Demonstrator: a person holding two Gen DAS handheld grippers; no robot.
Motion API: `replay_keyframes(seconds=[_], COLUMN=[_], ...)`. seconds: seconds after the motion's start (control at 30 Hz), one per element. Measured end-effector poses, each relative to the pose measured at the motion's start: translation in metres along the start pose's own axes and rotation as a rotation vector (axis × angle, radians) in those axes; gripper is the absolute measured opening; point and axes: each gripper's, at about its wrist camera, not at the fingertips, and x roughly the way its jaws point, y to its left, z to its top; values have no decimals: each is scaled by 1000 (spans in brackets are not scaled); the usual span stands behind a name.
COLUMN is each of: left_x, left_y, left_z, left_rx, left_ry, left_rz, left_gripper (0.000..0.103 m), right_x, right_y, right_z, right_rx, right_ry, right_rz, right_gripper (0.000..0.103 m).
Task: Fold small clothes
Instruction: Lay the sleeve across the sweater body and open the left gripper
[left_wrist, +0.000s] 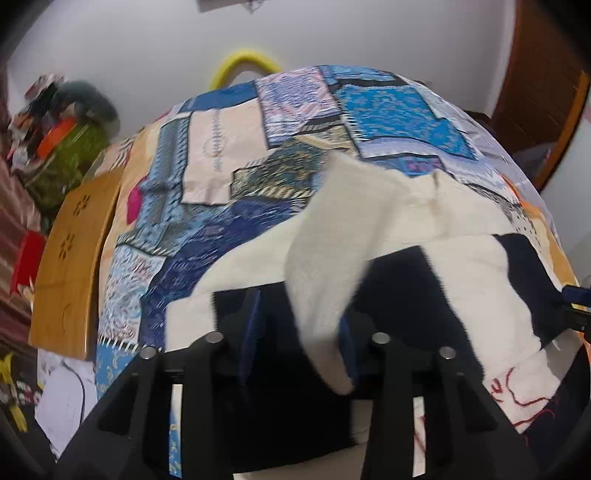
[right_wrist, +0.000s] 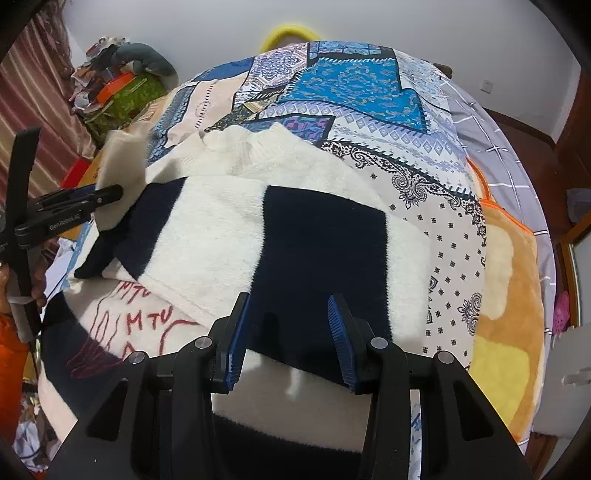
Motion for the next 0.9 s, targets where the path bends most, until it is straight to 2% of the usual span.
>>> replay_keyframes(seconds=[0.33,0.47,0.63,0.67,0.7,0.77,0.9], left_x=[-2,-11,-33,-39,-45,-56,-75], left_y=[58,67,69,69,69,70,73], left_z=[-30,-38,-41,-41,-41,-42,-47], left_rx=[-129,-135,-114,-112,-112,-118,-134], left_ry=[59,64,30,22,15,5,-19], left_rz=[-10,-4,6,4,1,-12,-32], left_gripper=[32,33,33,33,33,37,58], right_x=[-3,-12,-27,-31,-35,-46,-67], right_y=[0,3,8,8,9,11,12], right_z=[0,0,-1,-1,-2,-4,-9], right_rx=[6,8,3,2,2,2,8], right_ry=[-2,-14,-32,-36,-43,-70,-104], right_rz=[-5,-9,-24,-28,-33,-44,-54], right_gripper=[38,38,39,44,55,65,67])
